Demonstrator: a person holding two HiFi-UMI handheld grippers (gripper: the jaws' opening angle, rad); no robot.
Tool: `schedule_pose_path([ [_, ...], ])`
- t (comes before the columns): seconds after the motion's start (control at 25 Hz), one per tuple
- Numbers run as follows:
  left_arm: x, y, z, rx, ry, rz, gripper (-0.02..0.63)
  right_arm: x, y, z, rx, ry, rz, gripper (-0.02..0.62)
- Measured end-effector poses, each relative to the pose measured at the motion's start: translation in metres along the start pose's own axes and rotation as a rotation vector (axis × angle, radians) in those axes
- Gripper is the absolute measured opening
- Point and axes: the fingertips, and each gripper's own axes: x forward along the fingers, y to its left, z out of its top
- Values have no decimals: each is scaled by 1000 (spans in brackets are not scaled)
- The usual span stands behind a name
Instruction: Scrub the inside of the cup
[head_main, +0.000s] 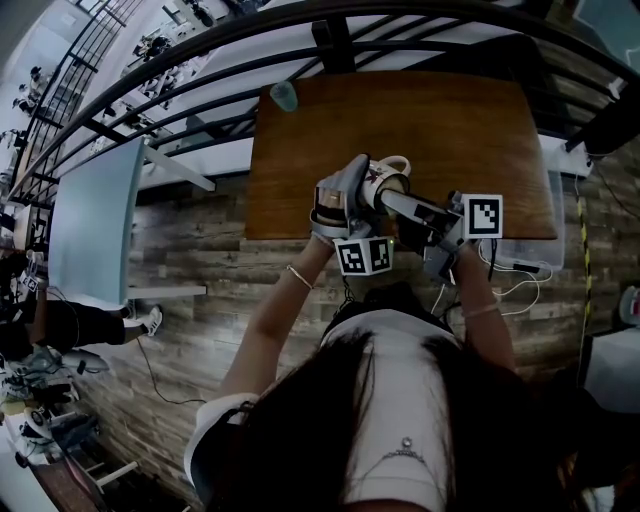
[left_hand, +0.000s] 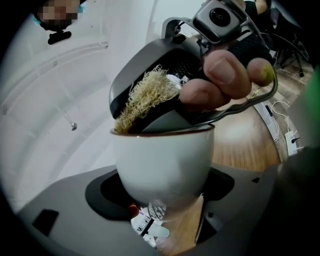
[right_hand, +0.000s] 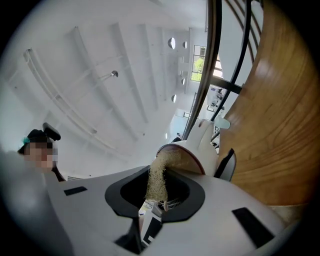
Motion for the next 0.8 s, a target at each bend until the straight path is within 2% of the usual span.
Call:
schedule_pose_path([
  [0.2,0,0,1,3,-9,-13,399,1,0,-2,-96,65,-53,74],
  [0.44,-3,-4,0,18,-13,-32,399,4,-4,-11,-281,218,-169,74],
  [0.8,-8,-6,3,38,-14,-54,399,3,-9,-29,-493,437,-275,74],
])
